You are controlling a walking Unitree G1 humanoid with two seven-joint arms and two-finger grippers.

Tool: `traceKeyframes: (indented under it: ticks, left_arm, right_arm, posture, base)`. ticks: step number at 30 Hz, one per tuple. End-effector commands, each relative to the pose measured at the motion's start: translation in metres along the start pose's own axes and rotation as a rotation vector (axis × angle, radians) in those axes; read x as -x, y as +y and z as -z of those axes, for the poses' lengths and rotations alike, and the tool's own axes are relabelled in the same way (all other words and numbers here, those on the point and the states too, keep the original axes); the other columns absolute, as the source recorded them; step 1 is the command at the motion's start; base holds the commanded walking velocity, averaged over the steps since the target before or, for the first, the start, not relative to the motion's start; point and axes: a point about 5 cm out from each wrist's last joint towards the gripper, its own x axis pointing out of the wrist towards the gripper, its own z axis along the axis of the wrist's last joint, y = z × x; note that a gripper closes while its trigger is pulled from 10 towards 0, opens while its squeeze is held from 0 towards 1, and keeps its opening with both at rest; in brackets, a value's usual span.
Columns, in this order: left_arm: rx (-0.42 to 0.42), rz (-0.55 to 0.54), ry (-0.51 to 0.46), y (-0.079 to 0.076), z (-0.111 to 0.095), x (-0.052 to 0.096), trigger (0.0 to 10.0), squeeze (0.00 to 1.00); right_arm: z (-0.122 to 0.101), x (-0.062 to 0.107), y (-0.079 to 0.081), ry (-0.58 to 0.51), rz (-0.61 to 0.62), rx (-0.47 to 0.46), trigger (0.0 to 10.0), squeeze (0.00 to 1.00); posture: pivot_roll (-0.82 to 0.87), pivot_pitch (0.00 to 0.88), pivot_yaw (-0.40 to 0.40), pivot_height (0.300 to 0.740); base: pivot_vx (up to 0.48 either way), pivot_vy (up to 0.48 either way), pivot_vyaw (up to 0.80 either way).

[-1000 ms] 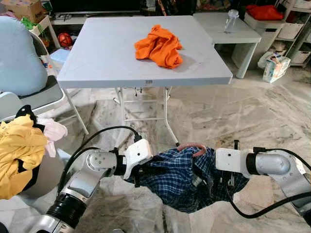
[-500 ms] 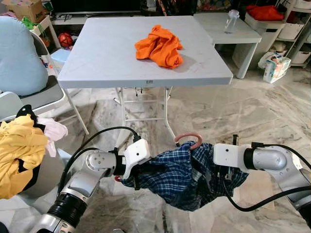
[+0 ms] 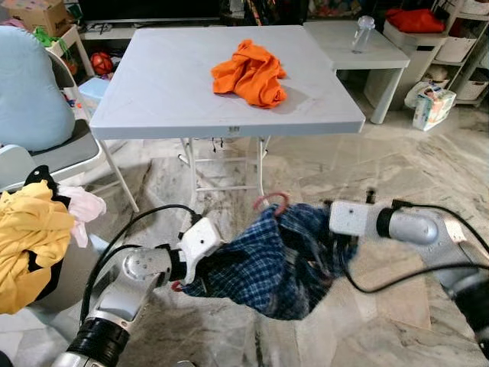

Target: Hang hanger

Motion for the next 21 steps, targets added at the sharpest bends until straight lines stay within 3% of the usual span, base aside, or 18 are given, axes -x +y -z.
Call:
traceKeyframes:
  ticks: [1,5,11,17,21]
  left_arm:
    - [0.019,-0.049,-0.026,0.005,-0.002,0.002,0.0,0.00]
    - [0.043,-0.095,-0.051,0.009,-0.004,0.000,0.0,0.00]
    - [0.063,-0.134,-0.073,0.013,-0.008,-0.003,0.0,0.00]
    - [0.090,-0.179,-0.107,0.018,-0.013,-0.007,0.0,0.00]
    - [0.097,-0.168,-0.134,0.018,-0.021,-0.016,0.0,0.00]
  right_arm:
    - [0.005,0.000,-0.008,0.034,0.052,0.024,10.0,1.00]
    - [0.013,-0.002,-0.013,0.077,0.106,0.020,10.0,1.00]
    - [0.017,-0.001,-0.006,0.065,0.108,-0.148,10.0,1.00]
    - [0.017,0.016,0.029,-0.018,-0.123,-0.408,10.0,1.00]
    - [0.013,0.017,0.037,-0.041,-0.131,-0.511,10.0,1.00]
  posture:
    - [0.04,0.049,-0.026,0.740]
    - [0.04,0.048,-0.027,0.740]
    - [0.04,0.050,-0.024,0.740]
    - [0.03,0.052,-0.011,0.740]
    - [0.03,0.053,-0.002,0.740]
  base:
    - [0.000,0.000,0.00]
    - [0.000,0.000,0.00]
    - [0.000,0.000,0.00]
    - [0.000,0.000,0.00]
    - [0.000,0.000,0.00]
